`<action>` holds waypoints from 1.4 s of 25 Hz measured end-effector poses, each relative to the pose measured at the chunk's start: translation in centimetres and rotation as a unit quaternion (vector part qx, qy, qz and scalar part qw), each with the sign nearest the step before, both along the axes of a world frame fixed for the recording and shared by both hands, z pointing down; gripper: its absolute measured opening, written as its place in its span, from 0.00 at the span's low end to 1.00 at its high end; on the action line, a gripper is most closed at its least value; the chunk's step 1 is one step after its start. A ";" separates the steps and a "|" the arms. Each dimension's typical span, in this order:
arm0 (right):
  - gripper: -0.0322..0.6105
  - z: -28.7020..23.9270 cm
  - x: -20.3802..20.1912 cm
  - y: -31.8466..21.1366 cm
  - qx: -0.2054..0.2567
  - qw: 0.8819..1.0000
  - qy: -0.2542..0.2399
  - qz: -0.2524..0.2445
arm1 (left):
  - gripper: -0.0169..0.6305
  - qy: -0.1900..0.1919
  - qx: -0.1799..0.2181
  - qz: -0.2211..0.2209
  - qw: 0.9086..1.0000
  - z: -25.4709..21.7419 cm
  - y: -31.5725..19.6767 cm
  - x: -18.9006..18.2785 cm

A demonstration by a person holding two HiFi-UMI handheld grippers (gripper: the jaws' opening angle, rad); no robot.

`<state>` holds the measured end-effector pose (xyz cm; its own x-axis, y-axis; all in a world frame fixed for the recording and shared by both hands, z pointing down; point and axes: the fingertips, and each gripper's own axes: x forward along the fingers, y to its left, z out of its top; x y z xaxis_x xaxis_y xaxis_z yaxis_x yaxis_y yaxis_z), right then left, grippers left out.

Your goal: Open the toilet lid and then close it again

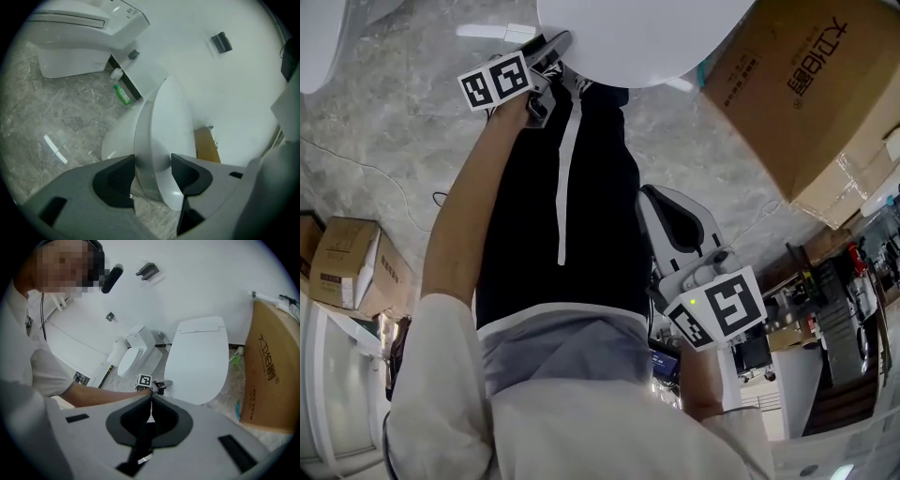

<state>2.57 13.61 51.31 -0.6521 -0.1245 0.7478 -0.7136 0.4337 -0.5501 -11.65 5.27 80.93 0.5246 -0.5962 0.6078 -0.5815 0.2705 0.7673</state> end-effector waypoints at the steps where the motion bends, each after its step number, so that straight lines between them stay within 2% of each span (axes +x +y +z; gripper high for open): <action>1: 0.07 0.0 0.0 0.0 0.000 1.000 -0.002 0.000 | 0.36 0.001 0.000 -0.002 1.000 0.0 0.0 0.0; 4: 0.07 0.0 0.1 0.2 -0.004 1.000 -0.004 0.002 | 0.36 0.002 -0.005 -0.004 1.000 -0.1 0.0 0.0; 15: 0.07 0.2 0.5 0.3 -0.009 1.000 -0.005 0.007 | 0.36 -0.033 -0.008 0.022 0.999 -0.7 0.1 0.0; 35: 0.07 -1.2 -1.5 -0.6 -0.002 1.000 -0.014 0.007 | 0.35 -0.052 0.021 0.047 0.997 -5.9 0.2 0.4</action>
<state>1.11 12.97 50.12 -0.6705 -0.1303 0.7303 -0.7044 0.4208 -0.5716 -11.21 5.48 75.00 0.5147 -0.5738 0.6371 -0.6793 0.1805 0.7114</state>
